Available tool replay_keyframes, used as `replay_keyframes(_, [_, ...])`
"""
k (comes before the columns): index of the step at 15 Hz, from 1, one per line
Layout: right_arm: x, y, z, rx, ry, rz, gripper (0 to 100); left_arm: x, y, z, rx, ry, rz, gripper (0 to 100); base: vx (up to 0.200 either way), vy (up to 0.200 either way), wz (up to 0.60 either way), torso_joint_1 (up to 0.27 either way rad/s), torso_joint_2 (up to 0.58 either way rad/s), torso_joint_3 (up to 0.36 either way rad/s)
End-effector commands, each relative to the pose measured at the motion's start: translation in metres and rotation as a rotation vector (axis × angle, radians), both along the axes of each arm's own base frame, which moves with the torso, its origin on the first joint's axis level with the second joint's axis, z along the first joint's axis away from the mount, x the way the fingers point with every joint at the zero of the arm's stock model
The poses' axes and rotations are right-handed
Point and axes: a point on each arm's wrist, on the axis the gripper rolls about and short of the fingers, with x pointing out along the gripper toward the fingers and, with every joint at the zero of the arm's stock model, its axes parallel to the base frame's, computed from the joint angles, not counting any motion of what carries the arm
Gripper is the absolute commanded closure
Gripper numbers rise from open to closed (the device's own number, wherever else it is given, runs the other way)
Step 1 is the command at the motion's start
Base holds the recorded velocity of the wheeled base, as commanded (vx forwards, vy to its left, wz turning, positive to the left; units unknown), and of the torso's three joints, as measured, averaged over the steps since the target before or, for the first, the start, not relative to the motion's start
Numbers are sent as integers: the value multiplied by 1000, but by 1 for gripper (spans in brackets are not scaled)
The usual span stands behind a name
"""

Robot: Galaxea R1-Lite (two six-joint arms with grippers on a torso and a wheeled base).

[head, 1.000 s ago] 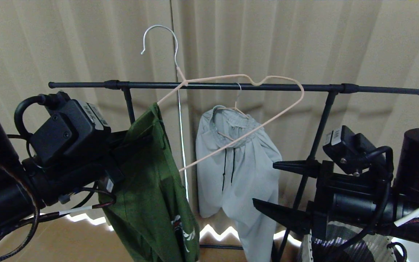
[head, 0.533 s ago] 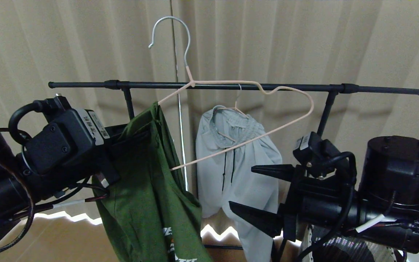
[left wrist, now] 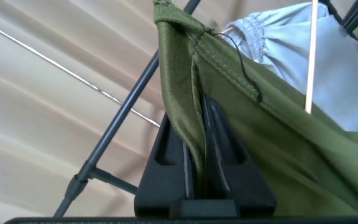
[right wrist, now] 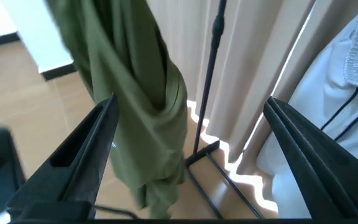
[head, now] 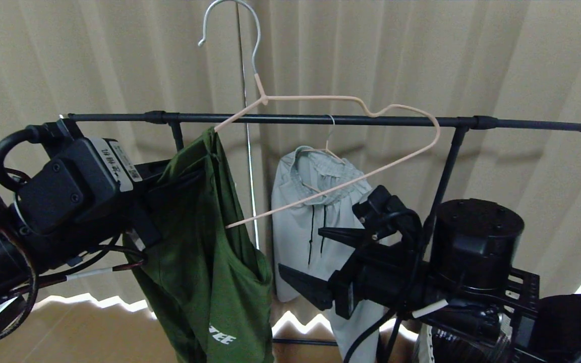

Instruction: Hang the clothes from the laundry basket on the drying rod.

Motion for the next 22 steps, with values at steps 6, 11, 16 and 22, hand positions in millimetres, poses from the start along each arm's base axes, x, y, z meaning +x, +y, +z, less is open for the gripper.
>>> replay_keyframes(6, [17,38,-17,34,-9,-19,0,-8,-9,3,-10,-10,-52,100,0,0,0,0,0,0])
replay_keyframes(11, [19,44,-20,33,-6,-13,0,-10,-8,3,-12,-13,-55,100,0,0,0,0,0,0])
replay_keyframes(16, [13,55,-43,-22,36,3,0,-13,-7,6,-18,-24,-72,100,0,0,0,0,0,0])
replay_keyframes(22, [3,43,-65,-110,86,-30,0,-18,-5,11,-35,-39,-74,100,0,0,0,0,0,0])
